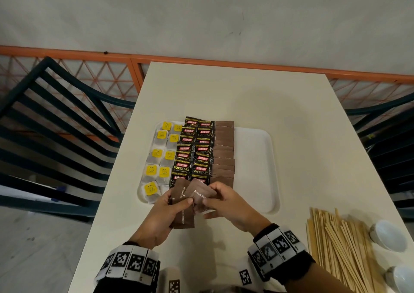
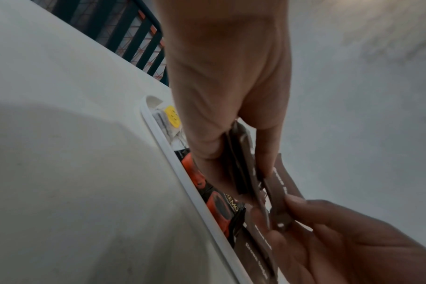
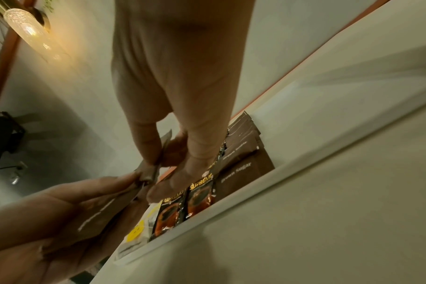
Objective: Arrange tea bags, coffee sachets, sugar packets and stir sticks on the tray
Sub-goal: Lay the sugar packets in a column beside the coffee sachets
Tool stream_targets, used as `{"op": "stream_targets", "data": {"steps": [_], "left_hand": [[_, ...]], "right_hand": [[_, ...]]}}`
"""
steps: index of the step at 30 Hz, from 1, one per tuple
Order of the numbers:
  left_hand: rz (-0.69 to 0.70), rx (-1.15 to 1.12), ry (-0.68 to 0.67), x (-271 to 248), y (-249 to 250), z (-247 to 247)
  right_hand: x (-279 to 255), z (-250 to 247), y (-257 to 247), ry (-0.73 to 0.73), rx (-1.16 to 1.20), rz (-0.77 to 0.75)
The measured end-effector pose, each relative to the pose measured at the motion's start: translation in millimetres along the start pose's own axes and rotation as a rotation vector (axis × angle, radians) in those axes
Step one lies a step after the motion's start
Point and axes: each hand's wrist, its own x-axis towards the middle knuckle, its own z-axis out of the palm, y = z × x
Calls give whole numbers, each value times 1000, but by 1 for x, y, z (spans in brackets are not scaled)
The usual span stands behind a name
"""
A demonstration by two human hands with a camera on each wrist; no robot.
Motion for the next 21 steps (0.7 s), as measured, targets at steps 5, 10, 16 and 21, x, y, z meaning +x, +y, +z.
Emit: {"op": "stream_targets", "data": {"steps": [5,10,16,21], "left_hand": [[-36,-61,-15,2,0,-8],[-63,-130,-28,3,2,-11],[-71,-137,-56,4,5,-9],[-76,-116,-47,5,2,-11]], "right_hand": [[8,-25,-4,235,109,-92],[22,-50,-4,497,129,-76],[39,-54,9,618,18,-29],[44,-53,13,699,-129,-24]]}}
